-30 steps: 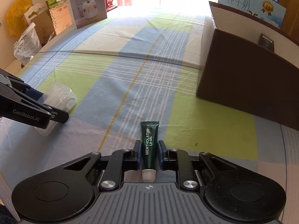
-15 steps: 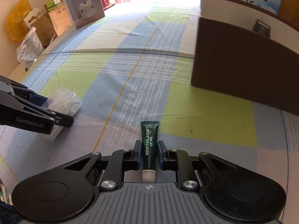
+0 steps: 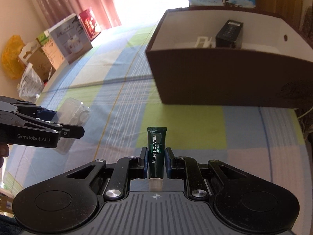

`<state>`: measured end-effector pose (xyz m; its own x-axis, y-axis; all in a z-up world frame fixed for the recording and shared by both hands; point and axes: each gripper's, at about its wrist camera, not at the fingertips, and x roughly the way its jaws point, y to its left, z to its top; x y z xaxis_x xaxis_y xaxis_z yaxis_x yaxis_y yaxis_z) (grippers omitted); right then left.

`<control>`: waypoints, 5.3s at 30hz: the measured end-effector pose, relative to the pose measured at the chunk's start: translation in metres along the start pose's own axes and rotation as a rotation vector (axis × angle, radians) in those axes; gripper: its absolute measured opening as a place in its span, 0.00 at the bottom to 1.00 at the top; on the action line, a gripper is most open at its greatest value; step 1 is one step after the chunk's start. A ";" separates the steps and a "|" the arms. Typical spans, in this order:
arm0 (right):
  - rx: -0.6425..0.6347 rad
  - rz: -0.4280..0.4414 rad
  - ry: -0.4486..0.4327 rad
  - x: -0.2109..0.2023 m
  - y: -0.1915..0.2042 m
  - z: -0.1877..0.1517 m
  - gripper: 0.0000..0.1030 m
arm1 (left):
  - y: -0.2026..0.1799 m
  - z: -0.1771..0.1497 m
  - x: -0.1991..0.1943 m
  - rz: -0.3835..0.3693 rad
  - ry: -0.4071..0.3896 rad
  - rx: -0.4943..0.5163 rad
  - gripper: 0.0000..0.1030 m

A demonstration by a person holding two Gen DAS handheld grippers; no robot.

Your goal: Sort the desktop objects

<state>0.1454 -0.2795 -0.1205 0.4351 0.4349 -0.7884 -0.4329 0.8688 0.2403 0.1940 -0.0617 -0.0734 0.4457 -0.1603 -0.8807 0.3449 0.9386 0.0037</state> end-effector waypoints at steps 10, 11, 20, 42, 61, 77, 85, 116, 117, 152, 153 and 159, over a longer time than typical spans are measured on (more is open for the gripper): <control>0.054 -0.001 -0.117 -0.057 -0.045 0.019 0.14 | -0.052 0.037 -0.020 -0.036 -0.086 0.055 0.51; 0.055 -0.003 -0.132 -0.063 -0.051 0.022 0.14 | -0.057 0.041 -0.021 -0.037 -0.093 0.057 0.51; 0.071 -0.021 -0.224 -0.098 -0.099 0.049 0.14 | -0.088 0.077 -0.024 -0.036 -0.158 0.063 0.51; 0.055 -0.052 -0.270 -0.067 -0.203 0.158 0.14 | -0.096 0.186 0.034 0.026 -0.159 -0.005 0.51; 0.033 -0.155 -0.089 0.034 -0.251 0.209 0.14 | -0.089 0.261 0.140 0.133 -0.024 0.012 0.51; -0.016 -0.170 -0.064 0.049 -0.255 0.220 0.14 | -0.093 0.271 0.164 0.162 -0.007 0.067 0.56; -0.029 -0.168 -0.059 0.053 -0.252 0.224 0.14 | -0.091 0.271 0.150 0.145 -0.045 0.044 0.67; -0.027 -0.040 -0.212 -0.025 -0.215 0.179 0.98 | -0.085 0.189 0.031 0.183 -0.178 -0.136 0.96; -0.026 -0.043 -0.212 -0.028 -0.212 0.176 0.98 | -0.086 0.186 0.027 0.188 -0.185 -0.134 0.96; 0.072 -0.130 -0.268 -0.126 -0.117 0.058 0.98 | -0.088 0.050 -0.084 0.197 -0.254 -0.158 0.99; 0.069 -0.129 -0.265 -0.128 -0.113 0.055 0.98 | -0.087 0.047 -0.086 0.195 -0.250 -0.158 0.99; 0.049 -0.140 -0.248 -0.137 -0.088 0.031 0.98 | -0.085 0.022 -0.099 0.185 -0.237 -0.149 0.99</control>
<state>0.1485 -0.4086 -0.0163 0.6704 0.3494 -0.6546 -0.3190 0.9322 0.1709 0.1383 -0.1321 0.0240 0.6756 -0.0331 -0.7365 0.1236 0.9899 0.0689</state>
